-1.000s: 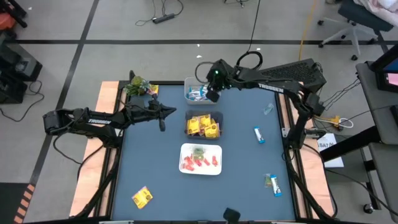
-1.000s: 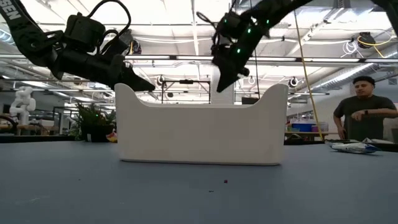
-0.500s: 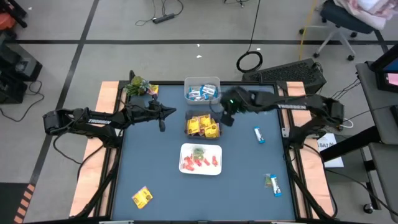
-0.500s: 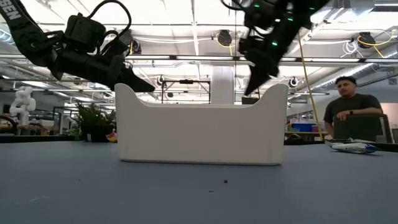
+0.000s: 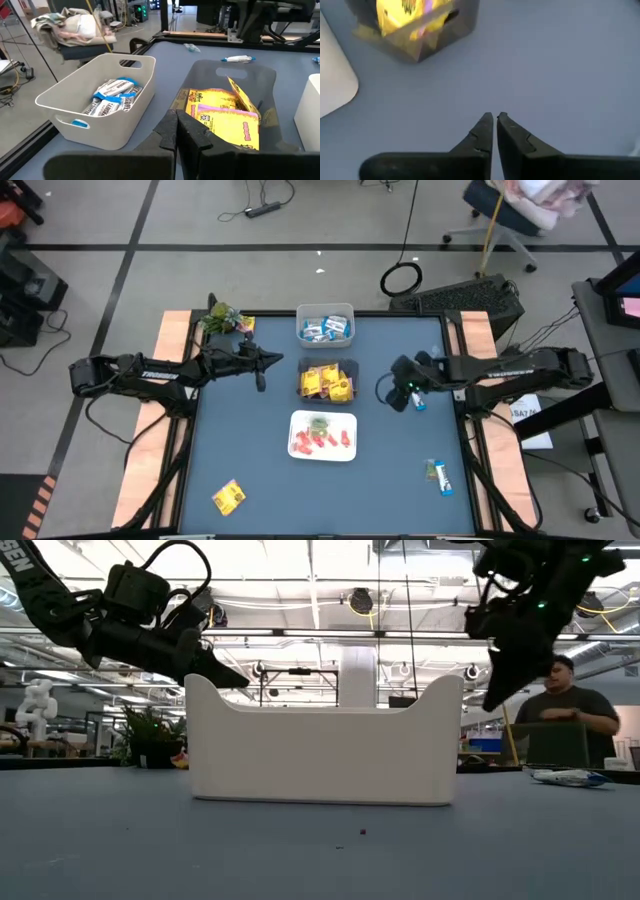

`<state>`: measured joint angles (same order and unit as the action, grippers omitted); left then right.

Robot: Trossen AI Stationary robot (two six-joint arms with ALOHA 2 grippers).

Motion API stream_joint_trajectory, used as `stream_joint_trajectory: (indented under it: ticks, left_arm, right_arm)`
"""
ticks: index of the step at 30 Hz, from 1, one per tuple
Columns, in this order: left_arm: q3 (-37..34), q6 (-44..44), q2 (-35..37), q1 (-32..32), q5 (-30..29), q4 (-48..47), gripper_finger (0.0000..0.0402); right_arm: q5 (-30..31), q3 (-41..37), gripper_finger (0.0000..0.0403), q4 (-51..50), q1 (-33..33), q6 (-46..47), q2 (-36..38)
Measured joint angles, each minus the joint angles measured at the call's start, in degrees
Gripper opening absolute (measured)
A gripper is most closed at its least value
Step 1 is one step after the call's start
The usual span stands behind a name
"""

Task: Sort candy
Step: Put the white chocolate bar into the gray bin

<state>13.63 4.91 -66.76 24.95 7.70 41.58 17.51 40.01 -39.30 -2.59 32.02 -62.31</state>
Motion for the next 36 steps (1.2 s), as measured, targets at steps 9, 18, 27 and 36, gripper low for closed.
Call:
stream_joint_trajectory:
  ticks: [9,18,27,36]
  left_arm:
    - [0.0,0.0,0.0,0.0,0.0,-0.2,0.0007]
    - [0.0,0.0,0.0,0.0,0.0,-0.5,0.0007]
    - [0.0,-0.1,0.0,0.0,0.0,-0.6,0.0007]
    - [0.0,-0.1,0.0,0.0,0.0,-0.6,0.0007]
  right_arm:
    - [-3.0,-0.1,0.0091,-10.5,8.8,18.1,-0.3]
    - [-5.3,-0.3,0.0153,-19.4,12.8,32.3,-2.4]
    - [-5.5,-7.5,0.0157,-17.3,12.7,36.7,-5.9]
    - [-4.2,-11.4,0.0146,-8.9,12.7,36.5,-6.1]
